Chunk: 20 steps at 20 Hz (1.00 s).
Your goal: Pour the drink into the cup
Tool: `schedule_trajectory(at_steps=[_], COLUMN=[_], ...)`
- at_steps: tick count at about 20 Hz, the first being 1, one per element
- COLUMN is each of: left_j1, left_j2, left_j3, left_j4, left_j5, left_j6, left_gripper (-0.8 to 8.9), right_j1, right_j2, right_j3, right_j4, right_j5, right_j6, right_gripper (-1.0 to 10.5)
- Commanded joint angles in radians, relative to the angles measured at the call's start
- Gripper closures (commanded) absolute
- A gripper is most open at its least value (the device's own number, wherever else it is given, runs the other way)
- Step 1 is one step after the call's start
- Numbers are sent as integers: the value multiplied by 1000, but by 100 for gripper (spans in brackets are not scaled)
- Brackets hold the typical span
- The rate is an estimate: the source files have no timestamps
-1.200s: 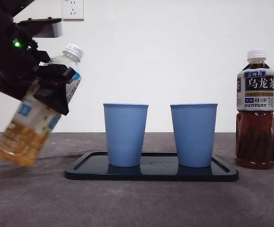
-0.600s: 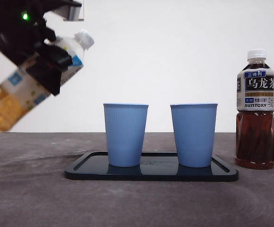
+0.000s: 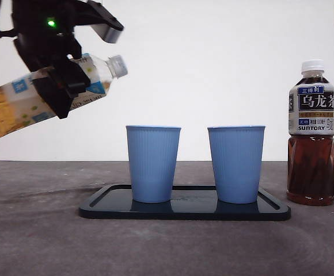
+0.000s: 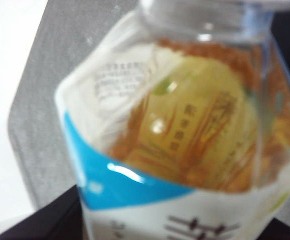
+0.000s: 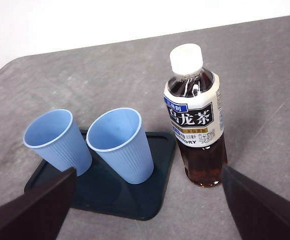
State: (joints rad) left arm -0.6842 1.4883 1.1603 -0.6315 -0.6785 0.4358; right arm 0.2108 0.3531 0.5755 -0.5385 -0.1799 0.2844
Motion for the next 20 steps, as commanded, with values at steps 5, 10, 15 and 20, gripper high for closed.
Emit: schedule_trajectory(at_steps=[5, 10, 15, 20], left_j1=[-51, -82, -97, -105], left_j2=[87, 127, 158, 180], left_j3=[108, 111, 111, 111], left_j4=[-19, -35, -34, -34], left_j5=[-98, -174, -240, -298], left_j6=[73, 113, 156, 207], left_gripper=[605, 605, 605, 605], right_j1=[5, 5, 5, 5], right_j2=[-1, -1, -1, -1], right_j3=[16, 16, 16, 16], right_j4=[6, 6, 6, 6], right_j5=[3, 3, -3, -3], right_j6=[-12, -12, -12, -12], right_gripper=[482, 482, 482, 482])
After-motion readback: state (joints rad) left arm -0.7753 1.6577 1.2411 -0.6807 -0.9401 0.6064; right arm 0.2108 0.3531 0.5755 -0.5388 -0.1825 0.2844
